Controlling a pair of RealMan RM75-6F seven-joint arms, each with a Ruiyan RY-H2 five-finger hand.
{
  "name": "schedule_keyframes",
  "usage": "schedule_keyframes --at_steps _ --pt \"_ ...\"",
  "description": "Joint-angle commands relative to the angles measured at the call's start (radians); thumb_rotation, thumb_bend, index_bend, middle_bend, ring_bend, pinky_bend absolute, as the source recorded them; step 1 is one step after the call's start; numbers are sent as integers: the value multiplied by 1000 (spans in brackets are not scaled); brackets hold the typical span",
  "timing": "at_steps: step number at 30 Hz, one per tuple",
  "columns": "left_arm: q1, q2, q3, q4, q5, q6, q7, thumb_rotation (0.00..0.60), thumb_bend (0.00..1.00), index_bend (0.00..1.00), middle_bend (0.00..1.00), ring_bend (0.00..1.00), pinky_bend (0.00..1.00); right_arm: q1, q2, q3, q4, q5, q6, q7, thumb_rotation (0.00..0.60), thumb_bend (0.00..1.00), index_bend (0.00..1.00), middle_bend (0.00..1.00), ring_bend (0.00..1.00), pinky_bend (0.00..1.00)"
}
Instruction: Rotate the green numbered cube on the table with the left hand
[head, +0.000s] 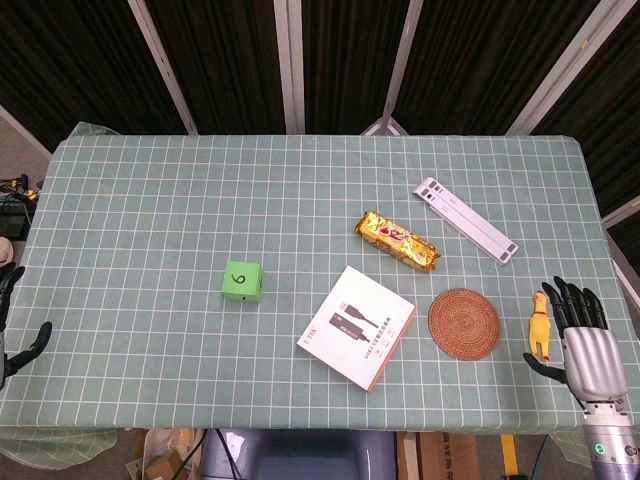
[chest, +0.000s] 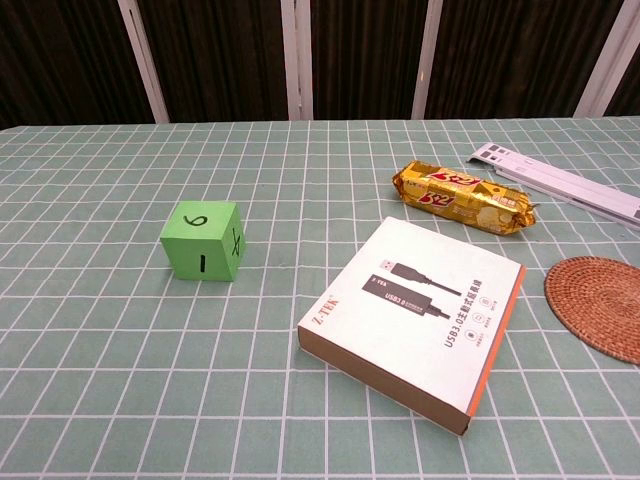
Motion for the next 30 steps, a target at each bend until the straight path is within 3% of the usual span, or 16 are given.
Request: schedule_keyframes --at_steps 1,20,25,30 --pt "-3 10 4 -16 -6 -43 12 600 373 127 91 2 196 2 0 0 1 3 -6 -3 600 73 54 0 0 0" --pt "-4 21 -13 -27 6 -139 -16 600 376 121 120 4 197 -4 10 -9 -15 0 -10 -8 600 72 55 0 0 0" --pt "-24 22 -16 -21 -18 -208 -2 600 383 121 140 23 205 -9 19 -10 -26 -3 -2 -2 600 73 55 0 0 0" --pt "-83 -7 -57 48 -69 -311 -9 600 399 120 229 108 266 -10 19 -7 -25 2 -3 -1 600 73 55 0 0 0"
